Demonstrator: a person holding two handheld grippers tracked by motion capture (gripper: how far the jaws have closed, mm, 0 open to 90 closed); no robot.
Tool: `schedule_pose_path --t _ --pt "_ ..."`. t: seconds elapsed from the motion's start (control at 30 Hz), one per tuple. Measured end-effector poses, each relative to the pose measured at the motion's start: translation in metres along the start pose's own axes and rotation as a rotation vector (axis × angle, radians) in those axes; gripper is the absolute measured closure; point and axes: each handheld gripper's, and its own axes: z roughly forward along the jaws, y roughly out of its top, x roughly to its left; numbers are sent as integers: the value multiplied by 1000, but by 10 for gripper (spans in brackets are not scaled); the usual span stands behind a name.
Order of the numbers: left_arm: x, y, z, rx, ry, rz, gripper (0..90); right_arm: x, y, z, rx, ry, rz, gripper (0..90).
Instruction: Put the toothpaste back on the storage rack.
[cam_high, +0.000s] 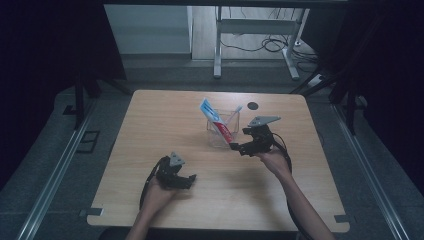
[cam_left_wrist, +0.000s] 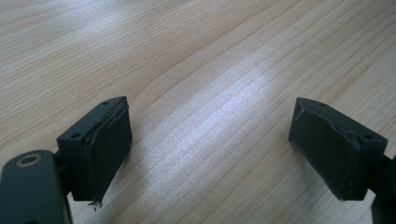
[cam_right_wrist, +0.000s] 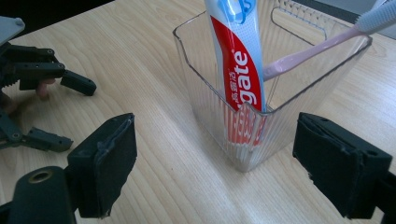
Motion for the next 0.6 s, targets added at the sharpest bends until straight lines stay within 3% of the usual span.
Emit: schedule_pose_path --t 0.6 --pt "0 0 0 0 0 -3 134 0 -24 -9 -1 3 35 134"
